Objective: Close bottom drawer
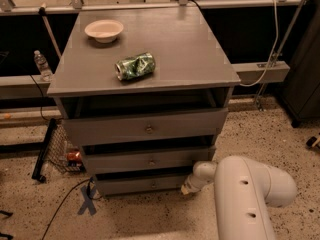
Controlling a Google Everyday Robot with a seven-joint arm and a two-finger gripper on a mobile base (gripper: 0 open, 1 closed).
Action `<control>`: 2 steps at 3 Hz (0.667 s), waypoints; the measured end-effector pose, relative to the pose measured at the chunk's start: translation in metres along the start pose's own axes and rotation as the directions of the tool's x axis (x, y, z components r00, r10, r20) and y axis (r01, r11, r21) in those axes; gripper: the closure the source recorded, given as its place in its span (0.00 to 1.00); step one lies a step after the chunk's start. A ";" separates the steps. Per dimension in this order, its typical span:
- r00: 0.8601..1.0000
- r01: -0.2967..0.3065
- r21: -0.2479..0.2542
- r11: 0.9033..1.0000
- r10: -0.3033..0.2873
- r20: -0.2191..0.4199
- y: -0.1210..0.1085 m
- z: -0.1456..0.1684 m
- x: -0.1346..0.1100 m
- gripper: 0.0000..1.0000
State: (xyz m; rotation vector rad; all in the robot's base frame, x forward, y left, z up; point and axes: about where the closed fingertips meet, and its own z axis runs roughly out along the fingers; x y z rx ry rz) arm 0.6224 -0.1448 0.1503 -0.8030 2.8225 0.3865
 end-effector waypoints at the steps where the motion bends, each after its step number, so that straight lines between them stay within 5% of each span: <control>1: 0.998 -0.058 0.036 0.998 0.057 0.008 -0.014 -0.013 0.017 1.00; 2: 0.990 -0.132 0.081 0.988 0.128 0.050 -0.036 -0.037 0.039 1.00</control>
Offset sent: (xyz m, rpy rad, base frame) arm -0.0275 -0.1033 0.0394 -0.0465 -0.0893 -0.2642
